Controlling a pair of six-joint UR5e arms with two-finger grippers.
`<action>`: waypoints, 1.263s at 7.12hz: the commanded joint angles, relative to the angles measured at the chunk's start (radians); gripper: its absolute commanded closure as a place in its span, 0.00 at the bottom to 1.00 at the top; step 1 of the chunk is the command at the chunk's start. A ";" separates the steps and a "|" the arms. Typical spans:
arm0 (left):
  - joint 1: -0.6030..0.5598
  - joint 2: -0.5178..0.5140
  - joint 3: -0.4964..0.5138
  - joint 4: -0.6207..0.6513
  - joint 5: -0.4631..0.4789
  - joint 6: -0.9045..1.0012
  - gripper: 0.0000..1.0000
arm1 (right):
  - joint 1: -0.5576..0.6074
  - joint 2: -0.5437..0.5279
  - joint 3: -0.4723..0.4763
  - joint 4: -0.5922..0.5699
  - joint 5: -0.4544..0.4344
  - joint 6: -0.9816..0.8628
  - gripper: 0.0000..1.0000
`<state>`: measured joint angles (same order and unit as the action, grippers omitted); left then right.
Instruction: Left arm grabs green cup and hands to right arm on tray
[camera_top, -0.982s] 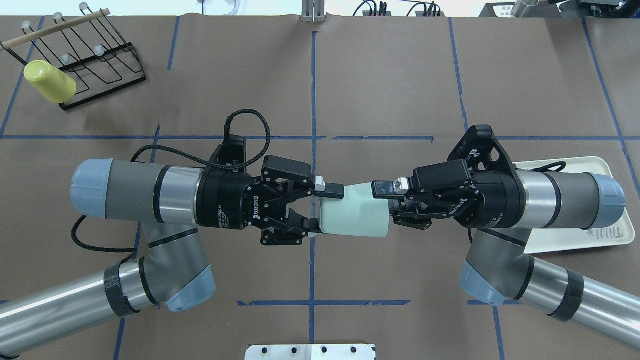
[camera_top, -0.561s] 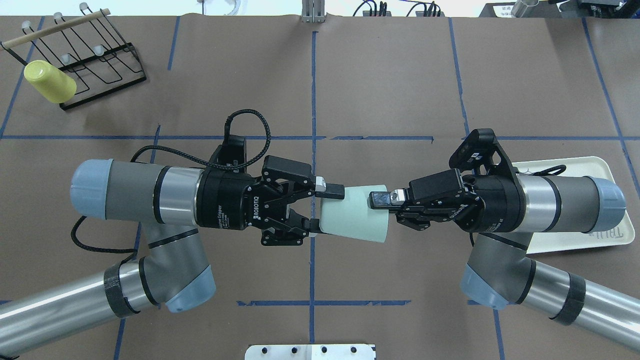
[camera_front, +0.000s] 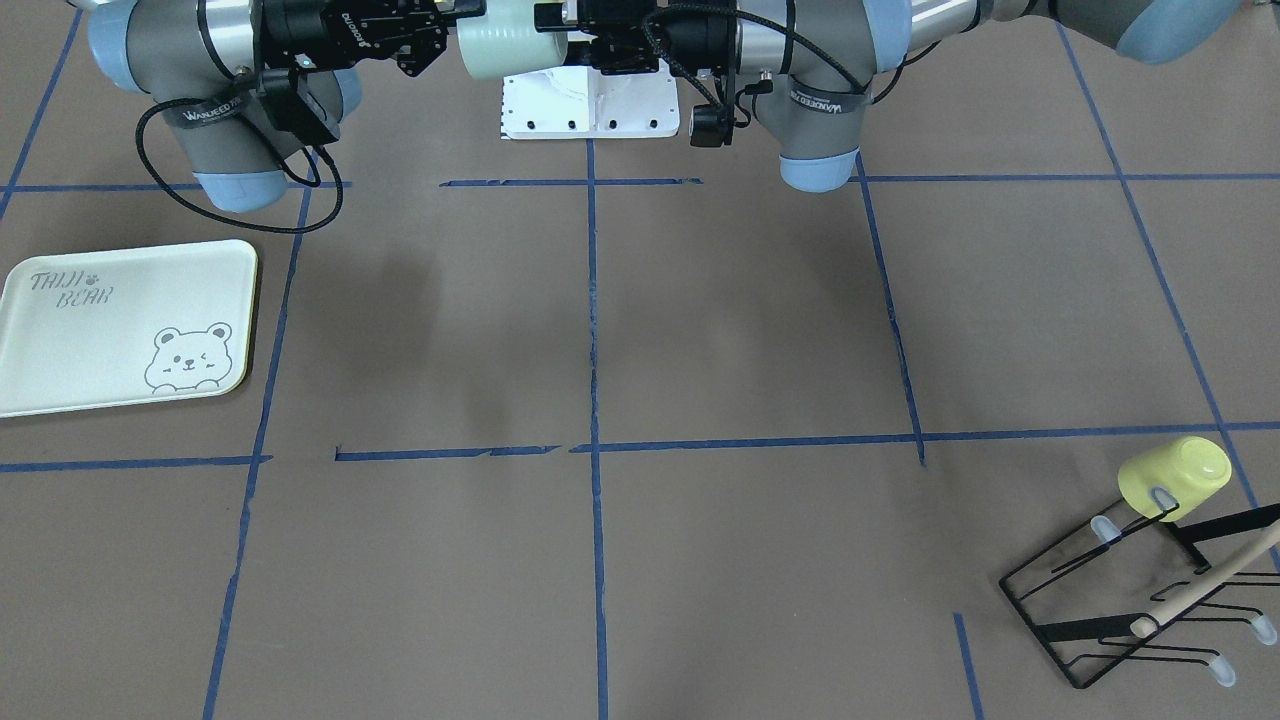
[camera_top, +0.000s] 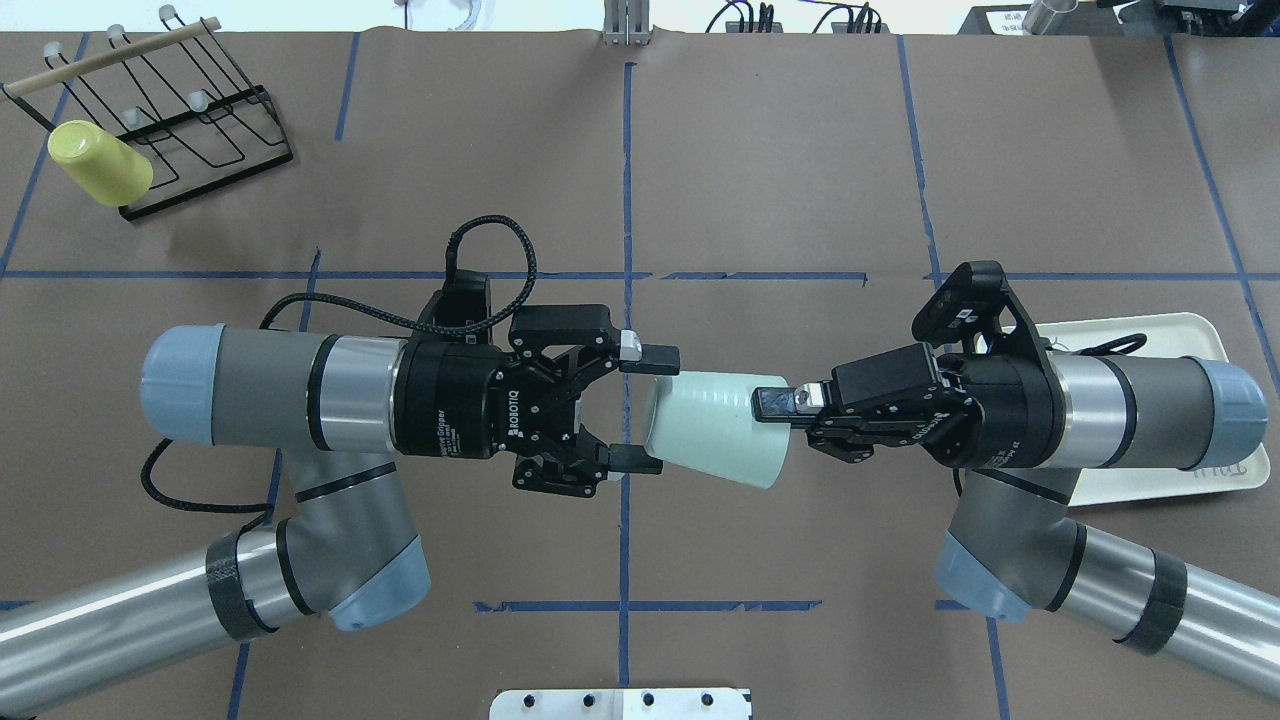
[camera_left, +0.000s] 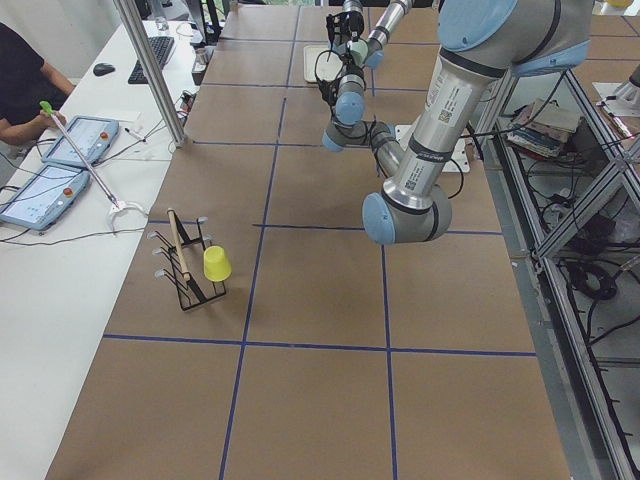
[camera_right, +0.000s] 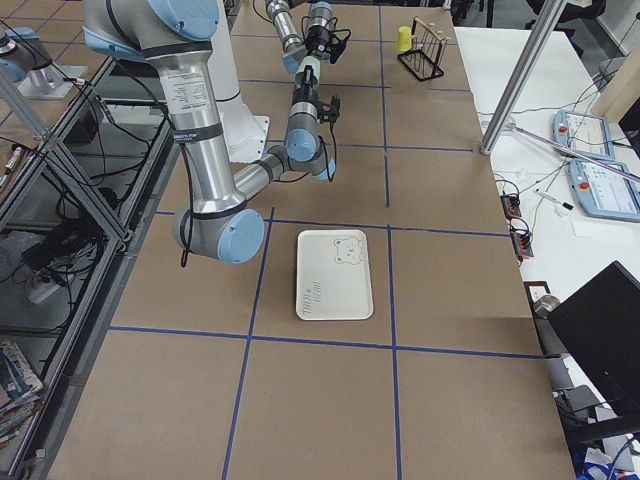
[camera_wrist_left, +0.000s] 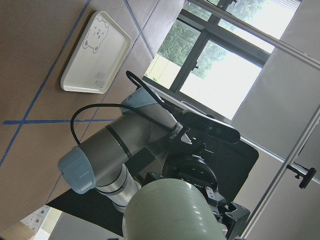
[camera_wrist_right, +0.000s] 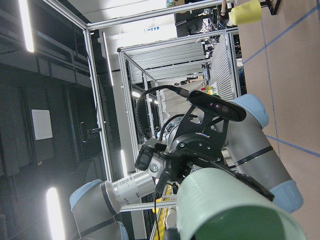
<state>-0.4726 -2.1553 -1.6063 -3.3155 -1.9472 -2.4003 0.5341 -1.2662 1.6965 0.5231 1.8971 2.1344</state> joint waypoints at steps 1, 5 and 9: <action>-0.001 0.006 -0.004 0.001 0.001 0.003 0.00 | 0.004 -0.016 0.008 0.000 0.000 -0.001 1.00; -0.009 0.015 -0.003 0.007 0.010 0.013 0.00 | 0.067 -0.264 0.080 0.005 -0.004 -0.080 1.00; -0.072 0.018 -0.001 0.207 0.065 0.131 0.00 | 0.482 -0.407 0.072 -0.319 0.276 -0.204 1.00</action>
<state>-0.5137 -2.1389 -1.6077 -3.1822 -1.8812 -2.3142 0.8705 -1.6635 1.7706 0.3498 2.0255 1.9913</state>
